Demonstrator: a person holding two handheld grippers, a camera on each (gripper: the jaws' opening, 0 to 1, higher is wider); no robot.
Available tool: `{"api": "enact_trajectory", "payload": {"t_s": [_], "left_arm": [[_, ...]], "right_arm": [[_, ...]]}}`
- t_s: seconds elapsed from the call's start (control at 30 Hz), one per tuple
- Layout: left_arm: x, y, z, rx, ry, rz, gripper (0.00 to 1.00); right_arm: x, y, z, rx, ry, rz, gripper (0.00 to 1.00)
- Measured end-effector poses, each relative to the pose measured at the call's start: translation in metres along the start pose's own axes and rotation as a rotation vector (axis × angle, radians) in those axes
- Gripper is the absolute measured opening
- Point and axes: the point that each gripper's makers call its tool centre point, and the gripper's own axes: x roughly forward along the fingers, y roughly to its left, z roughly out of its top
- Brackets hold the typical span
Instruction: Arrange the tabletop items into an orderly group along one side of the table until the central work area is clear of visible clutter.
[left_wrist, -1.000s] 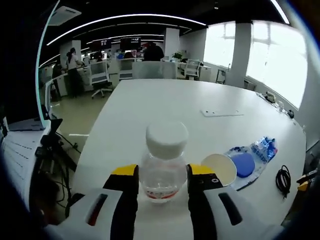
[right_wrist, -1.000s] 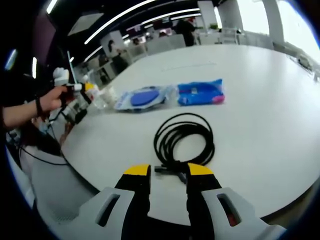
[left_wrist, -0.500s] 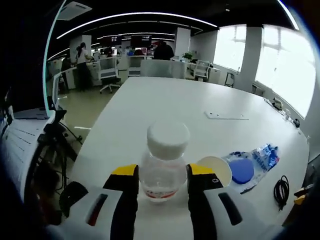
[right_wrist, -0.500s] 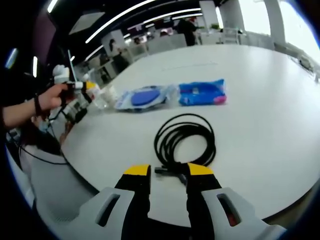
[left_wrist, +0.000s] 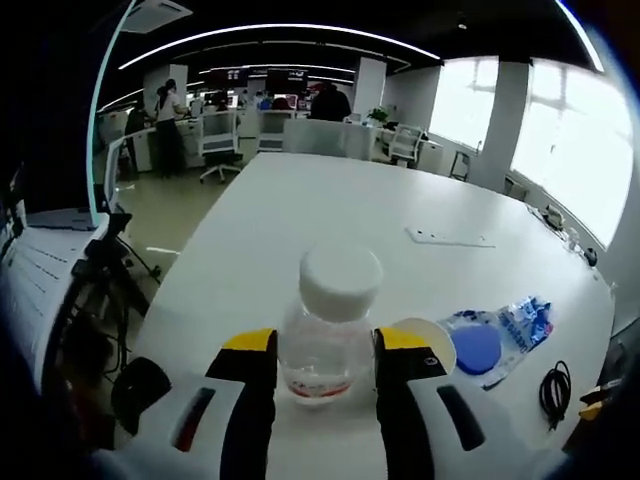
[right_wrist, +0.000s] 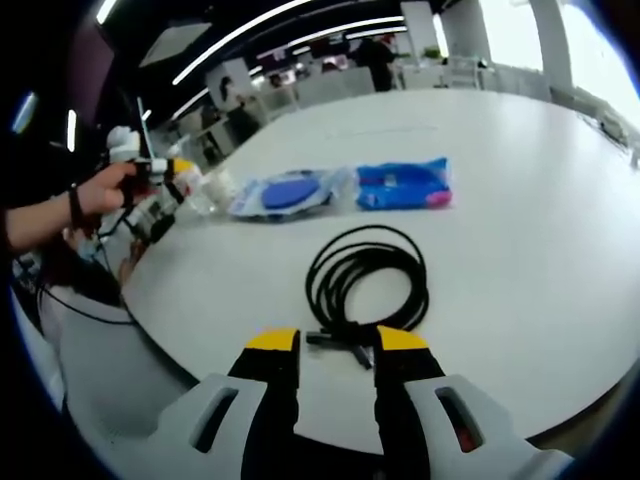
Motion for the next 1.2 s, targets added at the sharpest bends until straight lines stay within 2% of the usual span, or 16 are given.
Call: {"api": "enact_trajectory", "payload": {"t_s": [0.63, 0.97, 1.2], "left_arm": [[-0.011, 0.001, 0.008, 0.003, -0.032, -0.023, 0.38], [-0.023, 0.001, 0.002, 0.009, -0.03, -0.029, 0.37], [-0.035, -0.003, -0.008, 0.025, -0.024, -0.037, 0.37]], "right_arm": [[0.016, -0.001, 0.005, -0.068, 0.032, 0.012, 0.26], [0.03, -0.001, 0.004, -0.092, 0.068, 0.011, 0.24], [0.038, 0.005, 0.003, -0.1, 0.086, 0.027, 0.24]]}}
